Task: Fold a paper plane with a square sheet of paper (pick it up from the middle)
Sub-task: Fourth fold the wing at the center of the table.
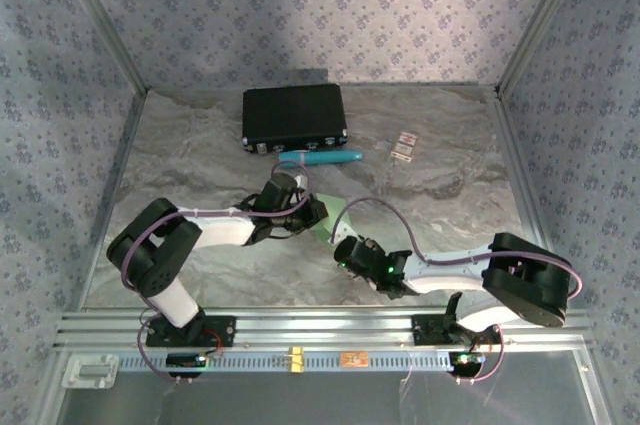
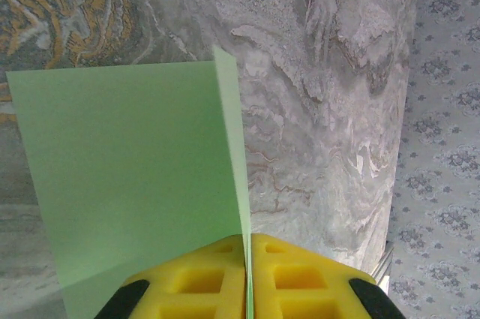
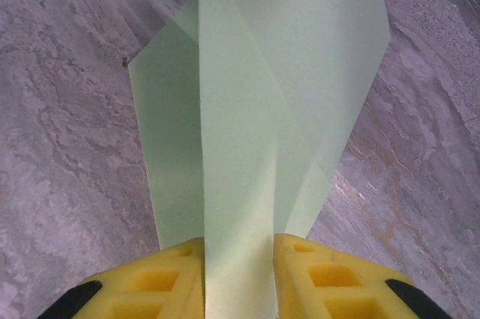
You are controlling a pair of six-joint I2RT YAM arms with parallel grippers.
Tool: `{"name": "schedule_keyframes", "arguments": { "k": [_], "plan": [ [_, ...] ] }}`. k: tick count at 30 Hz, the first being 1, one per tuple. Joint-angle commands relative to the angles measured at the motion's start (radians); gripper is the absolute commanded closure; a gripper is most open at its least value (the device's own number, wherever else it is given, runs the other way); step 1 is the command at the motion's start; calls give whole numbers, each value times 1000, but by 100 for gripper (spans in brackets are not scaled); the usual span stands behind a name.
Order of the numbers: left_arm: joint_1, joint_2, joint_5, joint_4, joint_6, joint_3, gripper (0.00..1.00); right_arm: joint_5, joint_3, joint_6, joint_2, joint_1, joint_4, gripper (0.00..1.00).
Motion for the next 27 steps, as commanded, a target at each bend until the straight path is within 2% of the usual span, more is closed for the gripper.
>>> {"name": "schedule_keyframes", "arguments": {
  "k": [1,19,20,23,27],
  "plan": [
    [8,5,11,15,-4,27,90,-2,-8,30,-9,7,15,75],
    [9,-9,5,-1,4,26,89,-12,-32,60,-5,6,35,86],
    [11,-11,4,-1,5,24,87,-14,-34,61,-3,5,39,87],
    [11,-26,-1,-6,5,23,72,-24,-38,74,2,0,62,89],
    [17,-82,-59,-76,24,12,47,-63,-39,89,29,-25,128,89]
  ]
}}
